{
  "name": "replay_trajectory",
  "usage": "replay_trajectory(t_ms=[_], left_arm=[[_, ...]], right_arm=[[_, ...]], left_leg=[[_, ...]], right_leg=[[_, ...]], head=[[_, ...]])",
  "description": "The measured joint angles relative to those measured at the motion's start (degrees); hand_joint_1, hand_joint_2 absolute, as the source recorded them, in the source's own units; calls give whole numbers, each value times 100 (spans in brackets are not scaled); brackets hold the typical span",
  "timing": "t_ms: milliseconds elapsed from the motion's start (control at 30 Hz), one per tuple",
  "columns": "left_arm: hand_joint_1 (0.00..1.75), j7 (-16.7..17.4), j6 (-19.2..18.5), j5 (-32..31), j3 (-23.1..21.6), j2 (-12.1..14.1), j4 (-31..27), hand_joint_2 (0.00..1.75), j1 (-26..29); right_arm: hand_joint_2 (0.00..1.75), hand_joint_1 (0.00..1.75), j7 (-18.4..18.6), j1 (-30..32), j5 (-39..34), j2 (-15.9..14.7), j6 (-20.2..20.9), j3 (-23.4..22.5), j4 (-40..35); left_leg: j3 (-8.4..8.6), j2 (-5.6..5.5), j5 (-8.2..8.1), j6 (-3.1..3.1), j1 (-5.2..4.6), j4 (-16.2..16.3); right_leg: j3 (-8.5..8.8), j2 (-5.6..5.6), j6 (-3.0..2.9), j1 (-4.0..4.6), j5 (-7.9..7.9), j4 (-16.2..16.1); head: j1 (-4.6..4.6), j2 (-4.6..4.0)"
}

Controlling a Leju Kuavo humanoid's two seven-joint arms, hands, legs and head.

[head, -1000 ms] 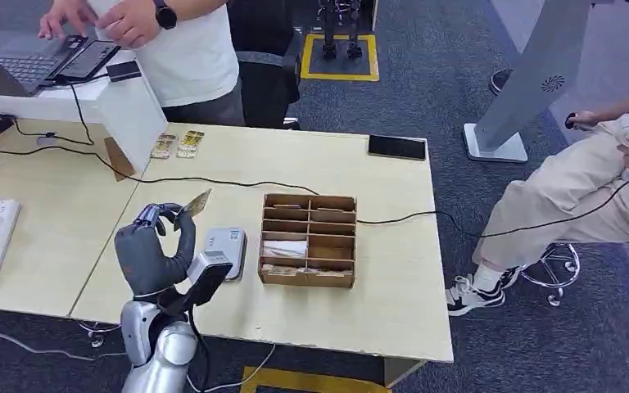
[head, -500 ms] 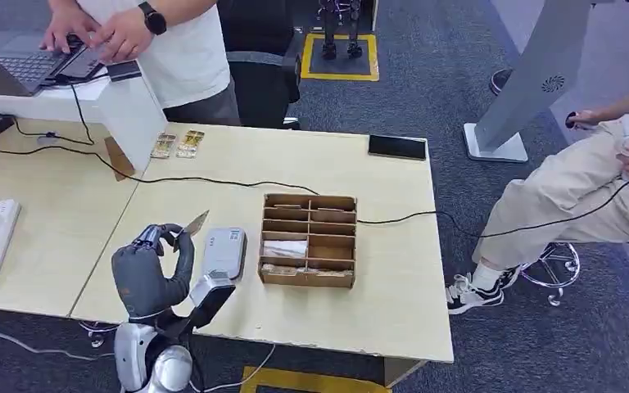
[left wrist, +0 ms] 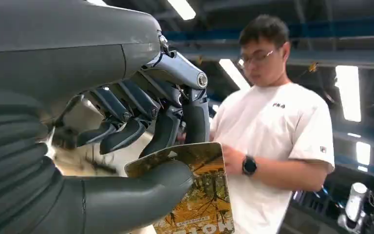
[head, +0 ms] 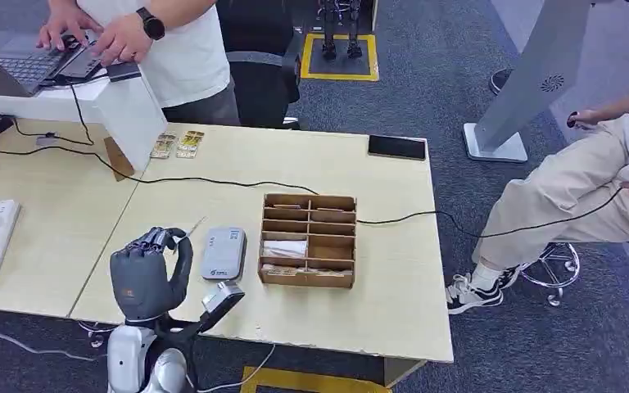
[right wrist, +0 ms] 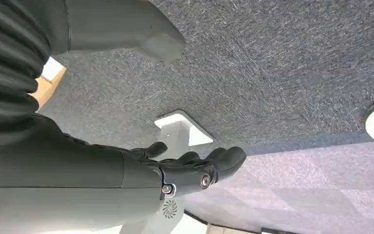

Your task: Pass the card to the sensor for recognition and then transmit it.

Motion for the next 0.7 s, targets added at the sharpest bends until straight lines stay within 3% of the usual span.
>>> replay_trajectory(t_ms=[100, 367, 433, 533, 700], left_arm=[[175, -153, 2, -185, 367, -37, -179, 175, 15], [175, -147, 2, -685, 882, -59, -723, 175, 67], [175, 10, 2, -896, 926, -55, -833, 175, 77], [175, 562, 2, -1018, 926, 44, -986, 175, 77], [175, 617, 2, -1023, 924, 210, -1029, 175, 112]], right_arm=[[175, 0, 9, 0, -18, 0, -2, 0, 0], [175, 0, 68, 1, -234, 20, 253, -48, -118], [175, 0, 68, 1, -238, 24, 306, -50, -144], [175, 0, 66, 2, -240, 33, 378, -50, -168], [175, 0, 66, 2, -238, 39, 428, -57, -210]], left_leg=[[1, 1, 0, 0, 0, 0], [0, 1, 0, 0, 1, -1], [0, 1, 0, 0, 1, -1], [1, 1, 0, 0, 1, -1], [1, 0, 0, 0, 1, -1]], right_leg=[[-1, 1, 0, 1, 0, 0], [-1, 0, 0, 1, 0, 0], [-1, 0, 0, 0, 0, 0], [0, 0, 0, 0, 0, 0], [0, 0, 0, 0, 0, 0]], head=[[0, 0], [0, 0], [-2, 0], [0, 0], [0, 0]])
